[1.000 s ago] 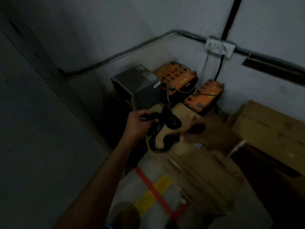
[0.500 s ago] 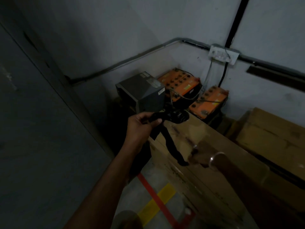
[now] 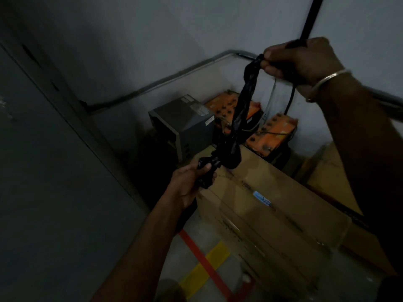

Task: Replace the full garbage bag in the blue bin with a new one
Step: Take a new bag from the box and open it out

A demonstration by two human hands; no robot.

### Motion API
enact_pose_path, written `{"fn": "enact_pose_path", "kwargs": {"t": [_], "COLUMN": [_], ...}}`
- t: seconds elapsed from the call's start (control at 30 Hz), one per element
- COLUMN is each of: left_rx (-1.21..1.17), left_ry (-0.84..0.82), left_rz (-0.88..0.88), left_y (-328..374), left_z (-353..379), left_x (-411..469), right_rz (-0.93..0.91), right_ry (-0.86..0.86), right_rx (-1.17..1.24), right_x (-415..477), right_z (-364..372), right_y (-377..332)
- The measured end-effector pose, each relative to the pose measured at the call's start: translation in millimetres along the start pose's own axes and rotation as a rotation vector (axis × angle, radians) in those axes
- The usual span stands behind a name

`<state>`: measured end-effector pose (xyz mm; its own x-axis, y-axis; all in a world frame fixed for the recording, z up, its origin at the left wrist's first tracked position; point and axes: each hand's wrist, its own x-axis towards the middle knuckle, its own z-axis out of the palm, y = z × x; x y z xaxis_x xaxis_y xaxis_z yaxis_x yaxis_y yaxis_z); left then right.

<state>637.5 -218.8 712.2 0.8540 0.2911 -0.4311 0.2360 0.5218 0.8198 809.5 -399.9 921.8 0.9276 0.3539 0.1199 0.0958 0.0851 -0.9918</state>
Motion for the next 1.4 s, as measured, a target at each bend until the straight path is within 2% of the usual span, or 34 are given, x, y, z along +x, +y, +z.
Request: {"fn": "enact_pose_path", "kwargs": {"t": [0.1, 0.23, 0.37, 0.43, 0.53, 0.57, 0.63, 0.77, 0.9, 0.97, 1.03, 1.1, 1.13, 1.23, 1.3, 1.4], "left_rx": [-0.038, 0.028, 0.044, 0.114, 0.275, 0.31, 0.377, 0.696, 0.894, 1.012, 0.819, 0.493, 0.387, 0.118, 0.029, 0.022], "left_ry": [0.027, -0.034, -0.026, 0.028, 0.253, 0.279, 0.307, 0.328, 0.255, 0.286, 0.367, 0.435, 0.447, 0.357, 0.293, 0.236], "left_rz": [-0.126, -0.241, -0.273, -0.273, -0.173, -0.147, -0.123, -0.079, -0.002, 0.09, 0.265, 0.325, 0.344, 0.42, 0.412, 0.401], "left_y": [-9.4, -37.3, -84.7, -115.8, -165.9, -183.7, -222.1, -290.7, -308.7, -300.1, -270.5, -224.5, -198.1, -119.5, -78.3, -44.4], "left_z": [0.7, 7.3, 12.1, 16.2, 21.9, 24.3, 28.9, 28.7, 42.1, 52.3, 64.8, 74.3, 76.4, 75.9, 74.9, 61.9], "left_x": [19.3, 60.5, 122.6, 155.7, 202.5, 216.3, 242.8, 291.8, 308.4, 295.8, 262.7, 222.3, 202.1, 135.5, 92.1, 34.0], "right_rz": [-0.026, -0.094, -0.099, -0.058, 0.002, 0.014, 0.038, 0.097, 0.187, 0.254, 0.382, 0.522, 0.534, 0.458, 0.308, 0.186], "right_ry": [-0.027, -0.043, -0.063, -0.08, -0.122, -0.136, -0.164, -0.189, -0.185, -0.185, -0.191, -0.154, -0.145, -0.205, -0.217, -0.057], "right_rx": [-0.138, -0.286, -0.35, -0.366, -0.401, -0.413, -0.425, -0.43, -0.407, -0.369, -0.191, -0.008, -0.021, -0.185, -0.302, -0.378], "right_x": [1.6, -4.2, 11.1, 26.9, 50.2, 57.6, 69.5, 87.1, 91.1, 86.5, 81.7, 73.7, 68.9, 45.9, 18.8, -29.9], "right_z": [-16.4, -37.4, -45.9, -47.0, -48.8, -49.7, -53.5, -66.0, -63.4, -55.2, -44.8, -32.3, -26.6, -15.0, -2.0, 31.8], "right_y": [2.2, 1.3, 18.4, 39.4, 87.8, 106.2, 142.2, 205.8, 249.8, 260.1, 262.9, 260.1, 258.0, 250.0, 240.2, 218.7]}}
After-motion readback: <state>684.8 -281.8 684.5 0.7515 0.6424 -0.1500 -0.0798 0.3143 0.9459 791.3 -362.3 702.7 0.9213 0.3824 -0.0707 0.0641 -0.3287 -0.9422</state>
